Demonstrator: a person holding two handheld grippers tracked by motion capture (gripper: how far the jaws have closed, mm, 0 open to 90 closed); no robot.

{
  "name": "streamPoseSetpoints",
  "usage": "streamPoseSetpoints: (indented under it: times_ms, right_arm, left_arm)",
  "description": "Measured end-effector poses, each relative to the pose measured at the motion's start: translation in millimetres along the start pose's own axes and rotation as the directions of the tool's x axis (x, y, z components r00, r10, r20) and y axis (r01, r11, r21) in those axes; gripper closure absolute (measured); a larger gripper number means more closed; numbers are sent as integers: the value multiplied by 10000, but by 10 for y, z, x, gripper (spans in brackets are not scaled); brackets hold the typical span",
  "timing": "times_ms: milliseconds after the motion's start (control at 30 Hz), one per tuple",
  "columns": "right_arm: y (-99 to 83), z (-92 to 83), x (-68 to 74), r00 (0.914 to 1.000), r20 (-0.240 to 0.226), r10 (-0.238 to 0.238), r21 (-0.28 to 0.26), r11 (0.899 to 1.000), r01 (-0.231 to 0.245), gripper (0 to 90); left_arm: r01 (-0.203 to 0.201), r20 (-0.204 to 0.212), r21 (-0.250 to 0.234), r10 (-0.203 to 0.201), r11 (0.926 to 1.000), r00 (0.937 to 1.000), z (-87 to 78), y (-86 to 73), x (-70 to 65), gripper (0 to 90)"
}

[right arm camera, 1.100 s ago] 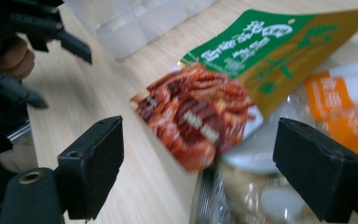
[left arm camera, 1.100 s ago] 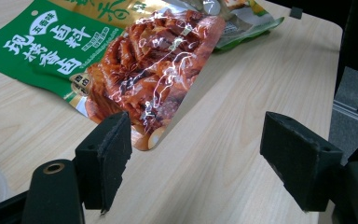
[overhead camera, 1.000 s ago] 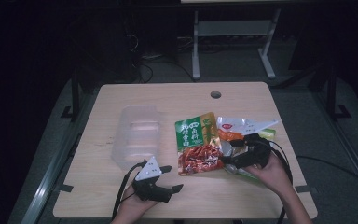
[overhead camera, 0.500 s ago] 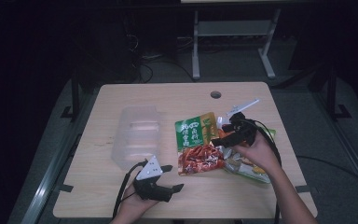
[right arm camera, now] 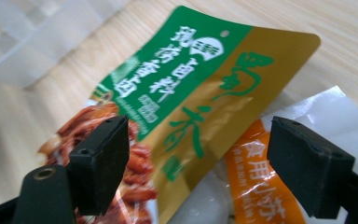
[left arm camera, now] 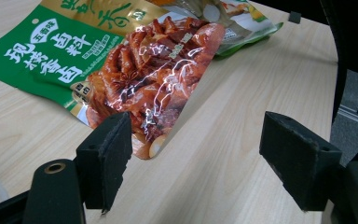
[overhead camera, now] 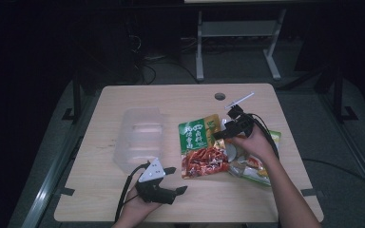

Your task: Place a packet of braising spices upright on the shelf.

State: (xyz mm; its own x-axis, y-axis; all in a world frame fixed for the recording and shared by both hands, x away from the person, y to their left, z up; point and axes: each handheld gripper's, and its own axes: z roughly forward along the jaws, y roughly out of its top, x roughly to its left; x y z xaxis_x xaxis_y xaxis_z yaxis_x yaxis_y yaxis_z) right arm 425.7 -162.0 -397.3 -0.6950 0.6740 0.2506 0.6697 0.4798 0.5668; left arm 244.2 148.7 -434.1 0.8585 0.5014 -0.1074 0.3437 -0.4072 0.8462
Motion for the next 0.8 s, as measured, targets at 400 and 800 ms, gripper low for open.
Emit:
streamPoseSetpoints:
  times_ms: [400,800]
  right_arm:
    - [60,313,-144,9980,213,590,790,9950,-605,341]
    - [79,354,-153,9974,32,723,812,9941,-723,596]
  left_arm:
    - [-34,99,20,34,10000,9999,22,-1,-14,251]
    - [-49,120,75,48,10000,9999,51,-3,-22,252]
